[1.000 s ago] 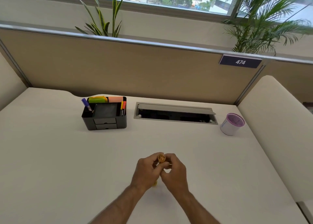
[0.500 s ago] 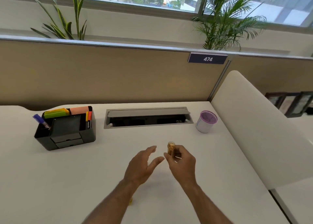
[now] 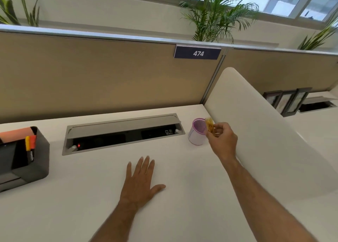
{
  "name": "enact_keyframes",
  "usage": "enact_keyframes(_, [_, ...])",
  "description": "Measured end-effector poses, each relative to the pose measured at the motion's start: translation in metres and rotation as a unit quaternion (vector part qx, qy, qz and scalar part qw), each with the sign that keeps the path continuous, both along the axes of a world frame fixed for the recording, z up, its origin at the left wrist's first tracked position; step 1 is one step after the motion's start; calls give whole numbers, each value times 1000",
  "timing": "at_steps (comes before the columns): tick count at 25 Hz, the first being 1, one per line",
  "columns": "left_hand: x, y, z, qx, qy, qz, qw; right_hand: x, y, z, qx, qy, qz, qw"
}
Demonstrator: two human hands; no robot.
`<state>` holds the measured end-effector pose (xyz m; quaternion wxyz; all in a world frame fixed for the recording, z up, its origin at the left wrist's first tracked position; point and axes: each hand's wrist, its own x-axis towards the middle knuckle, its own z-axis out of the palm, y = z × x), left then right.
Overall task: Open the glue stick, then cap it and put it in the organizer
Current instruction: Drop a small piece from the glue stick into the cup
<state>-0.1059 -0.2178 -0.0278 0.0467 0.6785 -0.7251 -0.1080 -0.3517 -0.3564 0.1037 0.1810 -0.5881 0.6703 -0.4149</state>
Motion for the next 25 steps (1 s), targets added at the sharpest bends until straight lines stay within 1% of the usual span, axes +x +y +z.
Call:
enact_keyframes(6, [-3,-14,-18,-30,-4,-24,999,-12,-47,-16,8,114,-4,993])
enact_keyframes(12, [-2,-16,-23,-38,1,-24,999,-12,-74,-25,22,220,43,974])
enact_keyframes(13, [-2,-16,-23,-38,4,-24,999,-12,-76,-25,28,220,42,974])
enact_keyframes(16, [-1,-15,-23,-36,6,-24,999,-13,-80,-26,39,166,17,985])
enact_keyframes(18, [0,-15,-24,-34,8,-23,999,-14,-82,-27,22,154,16,988])
enact_keyframes(21, [0,-16,-25,-32,9,-23,999,-13,-80,-26,-4,175,30,984])
enact_keyframes(25, [0,-16,-25,-33,12,-20,999,-5,-73,-24,-48,141,7,989])
